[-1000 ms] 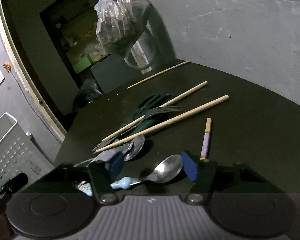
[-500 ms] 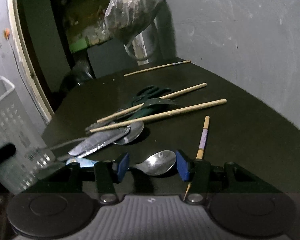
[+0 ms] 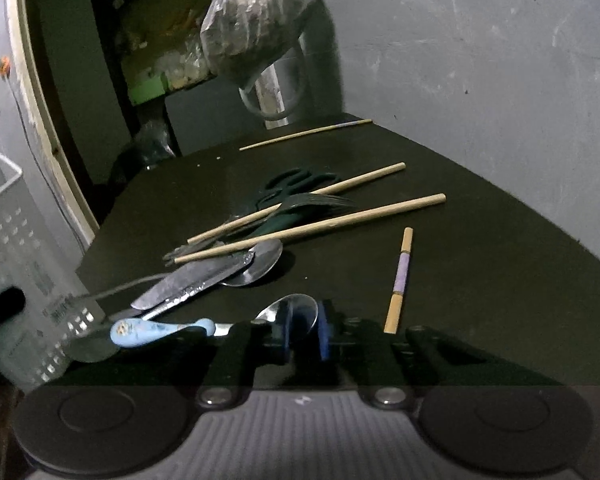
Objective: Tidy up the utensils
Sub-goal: 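Lift the blue-handled spoon and carry it toward the caddy with the right gripper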
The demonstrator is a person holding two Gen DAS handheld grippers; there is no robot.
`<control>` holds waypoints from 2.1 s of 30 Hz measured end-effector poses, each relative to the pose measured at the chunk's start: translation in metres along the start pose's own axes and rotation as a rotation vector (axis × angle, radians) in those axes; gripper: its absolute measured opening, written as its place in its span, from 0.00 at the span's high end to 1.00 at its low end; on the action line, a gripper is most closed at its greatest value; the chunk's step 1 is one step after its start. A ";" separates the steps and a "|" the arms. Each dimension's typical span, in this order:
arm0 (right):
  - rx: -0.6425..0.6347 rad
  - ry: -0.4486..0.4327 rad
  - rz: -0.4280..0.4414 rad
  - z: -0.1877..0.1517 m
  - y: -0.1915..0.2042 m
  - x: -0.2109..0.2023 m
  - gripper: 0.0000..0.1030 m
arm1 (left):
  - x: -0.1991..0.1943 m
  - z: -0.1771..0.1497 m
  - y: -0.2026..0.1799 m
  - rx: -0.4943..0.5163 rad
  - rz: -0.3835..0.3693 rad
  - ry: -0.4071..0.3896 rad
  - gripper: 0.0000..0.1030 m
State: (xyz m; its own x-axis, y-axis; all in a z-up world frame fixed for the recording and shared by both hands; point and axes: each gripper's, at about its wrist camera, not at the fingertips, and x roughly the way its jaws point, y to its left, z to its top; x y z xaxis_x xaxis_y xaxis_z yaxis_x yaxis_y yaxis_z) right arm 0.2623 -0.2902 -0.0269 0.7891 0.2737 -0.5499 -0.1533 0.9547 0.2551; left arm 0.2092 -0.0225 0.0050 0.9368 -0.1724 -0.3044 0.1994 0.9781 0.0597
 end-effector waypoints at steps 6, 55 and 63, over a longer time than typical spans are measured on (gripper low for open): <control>0.056 -0.060 0.067 -0.001 -0.008 -0.008 0.93 | 0.000 0.000 0.000 0.001 0.002 0.000 0.26; -0.794 -0.323 0.131 0.009 0.153 -0.080 0.96 | 0.000 0.000 0.001 -0.007 0.004 0.000 0.25; -0.754 -0.304 0.137 0.007 0.146 -0.073 0.97 | 0.000 0.000 0.001 -0.006 0.004 0.001 0.25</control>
State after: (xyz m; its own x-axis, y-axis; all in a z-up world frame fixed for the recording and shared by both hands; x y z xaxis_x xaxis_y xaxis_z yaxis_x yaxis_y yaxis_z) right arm 0.1863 -0.1721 0.0563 0.8442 0.4532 -0.2862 -0.5329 0.7668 -0.3577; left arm 0.2095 -0.0216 0.0048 0.9374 -0.1685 -0.3048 0.1941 0.9794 0.0555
